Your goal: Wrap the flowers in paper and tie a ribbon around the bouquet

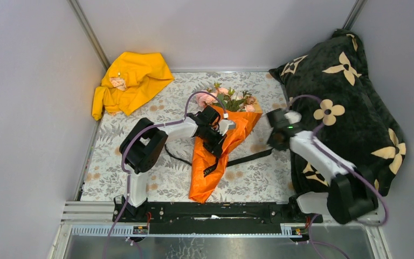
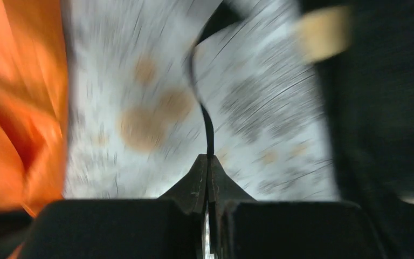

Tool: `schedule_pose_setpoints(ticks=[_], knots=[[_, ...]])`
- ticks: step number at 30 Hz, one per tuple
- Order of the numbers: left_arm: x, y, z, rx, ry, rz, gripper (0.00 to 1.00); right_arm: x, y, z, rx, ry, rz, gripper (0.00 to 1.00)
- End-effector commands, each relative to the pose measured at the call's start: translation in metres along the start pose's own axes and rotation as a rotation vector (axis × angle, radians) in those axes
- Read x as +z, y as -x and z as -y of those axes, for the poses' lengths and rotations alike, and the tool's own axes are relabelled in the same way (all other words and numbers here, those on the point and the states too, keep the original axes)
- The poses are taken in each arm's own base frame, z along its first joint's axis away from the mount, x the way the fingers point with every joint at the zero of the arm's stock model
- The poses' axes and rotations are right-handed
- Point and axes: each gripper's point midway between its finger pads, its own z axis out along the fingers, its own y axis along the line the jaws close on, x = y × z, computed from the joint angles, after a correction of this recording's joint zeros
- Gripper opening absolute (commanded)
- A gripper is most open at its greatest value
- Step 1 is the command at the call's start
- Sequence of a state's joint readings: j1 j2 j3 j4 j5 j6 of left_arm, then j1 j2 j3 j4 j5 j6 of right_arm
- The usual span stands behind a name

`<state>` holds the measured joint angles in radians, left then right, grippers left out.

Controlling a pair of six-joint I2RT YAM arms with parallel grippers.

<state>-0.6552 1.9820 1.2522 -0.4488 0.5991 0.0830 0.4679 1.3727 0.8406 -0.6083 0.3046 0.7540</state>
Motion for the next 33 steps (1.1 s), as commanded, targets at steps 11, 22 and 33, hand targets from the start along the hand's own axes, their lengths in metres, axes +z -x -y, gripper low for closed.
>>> schedule_pose_setpoints(ticks=[11,22,33], knots=[[-0.007,0.0,-0.007,0.034,0.066,0.006,0.0,-0.218,0.22,0.12,0.261,-0.168,0.751,0.0],[-0.02,0.006,-0.002,0.116,0.071,0.026,0.0,-0.178,0.155,-0.15,-0.213,0.72,0.401,0.0],[-0.033,-0.024,0.019,0.332,-0.007,0.029,0.0,-0.114,0.118,-0.227,-0.21,0.978,0.148,0.0]])
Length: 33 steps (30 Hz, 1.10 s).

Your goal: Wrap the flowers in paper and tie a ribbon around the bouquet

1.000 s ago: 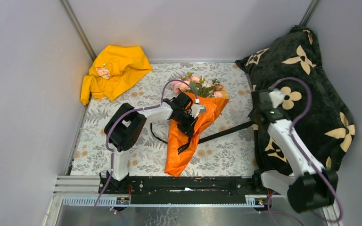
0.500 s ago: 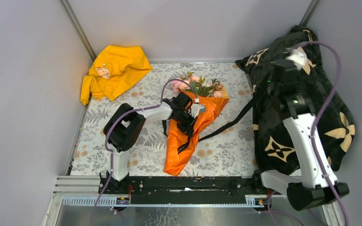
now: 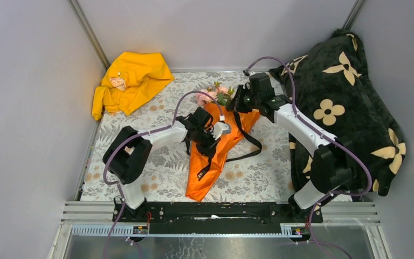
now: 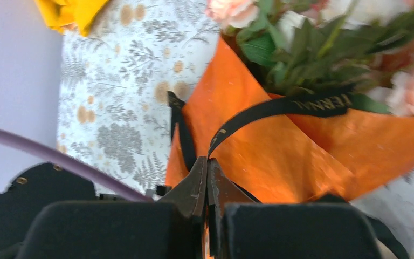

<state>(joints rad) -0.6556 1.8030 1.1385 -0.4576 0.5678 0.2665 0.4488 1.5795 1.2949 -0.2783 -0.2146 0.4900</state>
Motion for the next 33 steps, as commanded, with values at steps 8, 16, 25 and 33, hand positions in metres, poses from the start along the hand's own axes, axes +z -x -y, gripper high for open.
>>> schedule_pose_setpoints(ticks=[8,16,25,33], knots=[[0.003,-0.022,0.049,0.298,-0.101,-0.034,0.0,0.072,-0.038,-0.044,-0.015,0.299,-0.197,0.0],[-0.025,-0.01,0.131,0.601,-0.21,-0.093,0.0,0.102,-0.075,-0.034,-0.013,0.328,-0.299,0.0],[-0.055,0.075,0.161,0.654,-0.311,0.085,0.0,0.102,-0.098,-0.031,-0.018,0.397,-0.339,0.17],[-0.067,0.129,0.063,0.291,-0.274,0.327,0.0,0.092,-0.097,-0.025,-0.006,0.39,-0.329,0.42]])
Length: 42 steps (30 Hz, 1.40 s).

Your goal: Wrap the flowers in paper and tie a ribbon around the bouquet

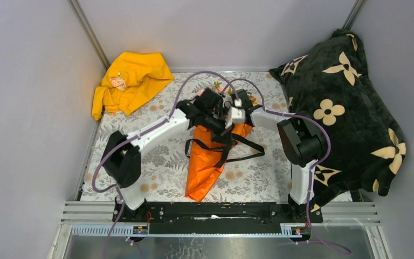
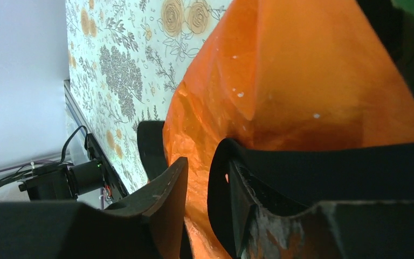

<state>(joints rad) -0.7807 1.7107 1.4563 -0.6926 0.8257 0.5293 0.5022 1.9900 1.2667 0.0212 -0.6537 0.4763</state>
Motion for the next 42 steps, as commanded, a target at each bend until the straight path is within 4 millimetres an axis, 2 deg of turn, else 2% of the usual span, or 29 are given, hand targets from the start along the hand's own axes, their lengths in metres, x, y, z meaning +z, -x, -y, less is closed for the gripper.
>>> schedule_pose_setpoints(ticks=[1,3,6,8,15,19,22,26,29,34,36,42], knots=[[-0.023,0.006,-0.059,-0.147,0.068,0.169,0.0,-0.013,0.007,-0.011,-0.017,0.049,0.035,0.44],[-0.028,0.0,-0.072,-0.145,0.118,0.182,0.0,-0.017,0.007,-0.006,0.021,0.069,0.051,0.49],[-0.031,-0.013,-0.075,-0.152,0.135,0.192,0.0,-0.027,0.013,-0.003,0.084,0.101,0.104,0.51],[-0.035,-0.021,-0.079,-0.169,0.148,0.201,0.0,-0.031,0.016,-0.006,0.095,0.114,0.123,0.52],[-0.042,-0.052,-0.114,-0.274,0.245,0.204,0.0,-0.042,0.031,-0.012,0.124,0.085,0.204,0.51],[-0.043,-0.057,-0.121,-0.277,0.267,0.203,0.0,-0.052,0.038,-0.007,0.145,0.02,0.26,0.52],[-0.042,-0.06,-0.128,-0.275,0.29,0.201,0.0,-0.056,0.04,-0.001,0.149,-0.028,0.278,0.56],[-0.041,-0.069,-0.146,-0.282,0.336,0.19,0.0,-0.059,0.041,0.005,0.158,-0.039,0.279,0.6],[-0.044,-0.075,-0.162,-0.302,0.365,0.188,0.0,-0.065,0.042,0.01,0.154,-0.06,0.3,0.57],[-0.042,-0.08,-0.174,-0.308,0.371,0.184,0.0,-0.067,0.034,0.01,0.11,-0.052,0.293,0.35],[-0.04,-0.081,-0.177,-0.311,0.371,0.18,0.0,-0.068,0.031,0.008,0.08,-0.036,0.296,0.34],[-0.036,-0.084,-0.179,-0.323,0.354,0.175,0.0,-0.069,0.022,0.002,0.008,0.008,0.261,0.46]])
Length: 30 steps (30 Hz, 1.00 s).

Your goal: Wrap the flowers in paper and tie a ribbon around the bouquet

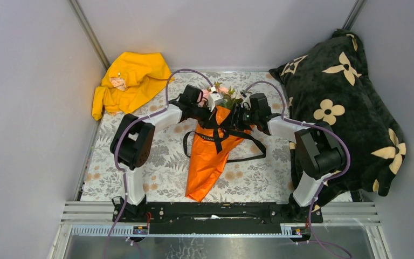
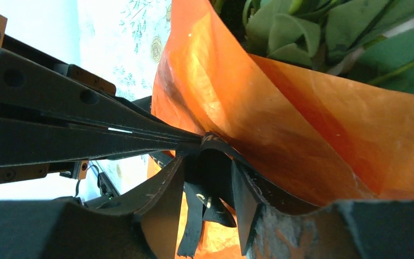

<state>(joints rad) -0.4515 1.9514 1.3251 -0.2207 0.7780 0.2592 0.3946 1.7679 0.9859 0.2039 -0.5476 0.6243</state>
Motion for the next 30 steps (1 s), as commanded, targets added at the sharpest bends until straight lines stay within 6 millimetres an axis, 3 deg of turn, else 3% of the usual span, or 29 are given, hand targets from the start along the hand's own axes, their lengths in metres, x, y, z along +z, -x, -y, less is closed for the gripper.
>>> schedule_pose_setpoints(ticks=[1,8,13,16,24,28,30], knots=[[0.001,0.019,-0.007,0.044,0.007,0.047,0.0,-0.01,0.011,-0.027,-0.122,0.105,0.028,0.47],[0.001,0.022,-0.007,0.033,0.002,0.047,0.0,-0.004,0.001,-0.027,-0.13,0.123,-0.015,0.49],[0.001,0.021,-0.009,0.027,0.016,0.042,0.0,-0.002,-0.003,-0.027,-0.136,0.11,-0.029,0.25],[0.0,0.022,-0.01,0.03,0.022,0.041,0.0,-0.003,-0.003,-0.028,-0.141,0.112,-0.03,0.19],[0.001,0.023,-0.011,0.013,0.026,0.041,0.0,-0.012,-0.007,-0.034,-0.187,0.138,-0.037,0.3],[0.001,0.025,-0.011,0.007,0.026,0.044,0.0,-0.005,-0.013,-0.03,-0.176,0.123,-0.068,0.3],[0.001,0.026,-0.009,0.004,0.018,0.047,0.0,-0.003,-0.015,-0.03,-0.173,0.129,-0.075,0.24]])
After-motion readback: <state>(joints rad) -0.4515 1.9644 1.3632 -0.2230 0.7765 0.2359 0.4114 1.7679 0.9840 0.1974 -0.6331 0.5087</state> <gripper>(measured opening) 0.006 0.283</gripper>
